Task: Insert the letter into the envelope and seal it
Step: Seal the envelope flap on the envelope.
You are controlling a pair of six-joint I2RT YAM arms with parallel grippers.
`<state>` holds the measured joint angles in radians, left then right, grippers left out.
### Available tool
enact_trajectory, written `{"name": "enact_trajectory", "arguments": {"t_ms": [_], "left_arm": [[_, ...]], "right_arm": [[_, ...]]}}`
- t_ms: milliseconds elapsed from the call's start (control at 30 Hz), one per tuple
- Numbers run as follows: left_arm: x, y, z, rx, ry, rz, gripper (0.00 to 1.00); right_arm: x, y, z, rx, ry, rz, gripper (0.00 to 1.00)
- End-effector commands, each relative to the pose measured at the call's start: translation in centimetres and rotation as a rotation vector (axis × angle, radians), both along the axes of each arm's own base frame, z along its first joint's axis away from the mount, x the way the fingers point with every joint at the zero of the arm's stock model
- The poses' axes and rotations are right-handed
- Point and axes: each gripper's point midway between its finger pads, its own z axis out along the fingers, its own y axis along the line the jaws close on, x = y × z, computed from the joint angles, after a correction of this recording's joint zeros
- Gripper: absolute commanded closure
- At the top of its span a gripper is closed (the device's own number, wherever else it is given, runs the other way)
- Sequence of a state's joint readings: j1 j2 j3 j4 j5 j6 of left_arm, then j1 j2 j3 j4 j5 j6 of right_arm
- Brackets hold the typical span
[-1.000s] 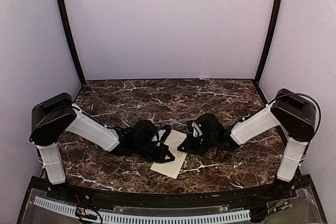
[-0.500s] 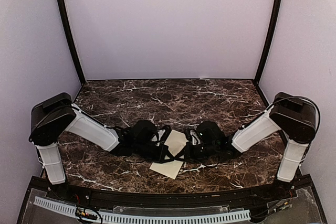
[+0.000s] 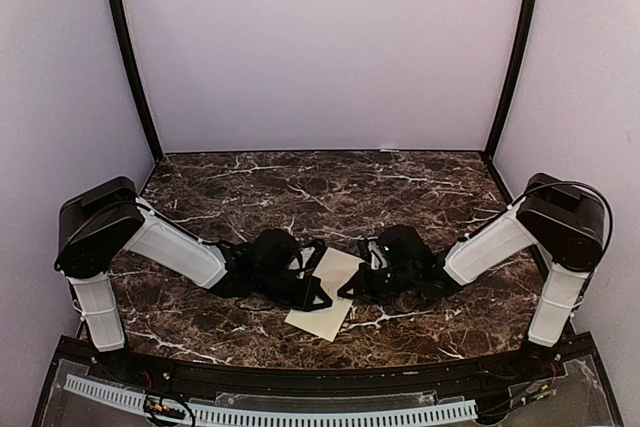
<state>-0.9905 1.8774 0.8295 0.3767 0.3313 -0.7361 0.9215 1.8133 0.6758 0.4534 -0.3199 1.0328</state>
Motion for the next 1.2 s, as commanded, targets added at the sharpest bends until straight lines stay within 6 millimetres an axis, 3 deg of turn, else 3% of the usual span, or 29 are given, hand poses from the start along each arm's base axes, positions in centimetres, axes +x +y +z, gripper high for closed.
{"name": "enact_trajectory", "arguments": {"t_ms": [0, 233, 767, 967, 1167], "left_arm": [[-2.1, 4.3, -4.9, 0.208, 0.078, 0.012, 1.00], [-2.1, 4.3, -4.9, 0.205, 0.083, 0.010, 1.00], [-2.0, 4.2, -4.8, 0.211, 0.073, 0.009, 1.00], [-1.9, 4.3, -4.8, 0.214, 0.071, 0.010, 1.00], [-2.0, 4.4, -4.8, 0.215, 0.074, 0.012, 1.00]], "right_arm": [[2.2, -3.0, -2.5, -0.120, 0.008, -0.106, 1.00], [2.5, -2.8, -2.9, -0.115, 0.012, -0.095, 1.00], [-1.6, 1.9, -2.2, -0.041, 0.047, 0.046, 1.00], [-1.2, 1.5, -2.5, -0.069, 0.039, 0.026, 1.00], [0.8, 0.3, -2.5, -0.080, 0.023, -0.046, 1.00]]}}
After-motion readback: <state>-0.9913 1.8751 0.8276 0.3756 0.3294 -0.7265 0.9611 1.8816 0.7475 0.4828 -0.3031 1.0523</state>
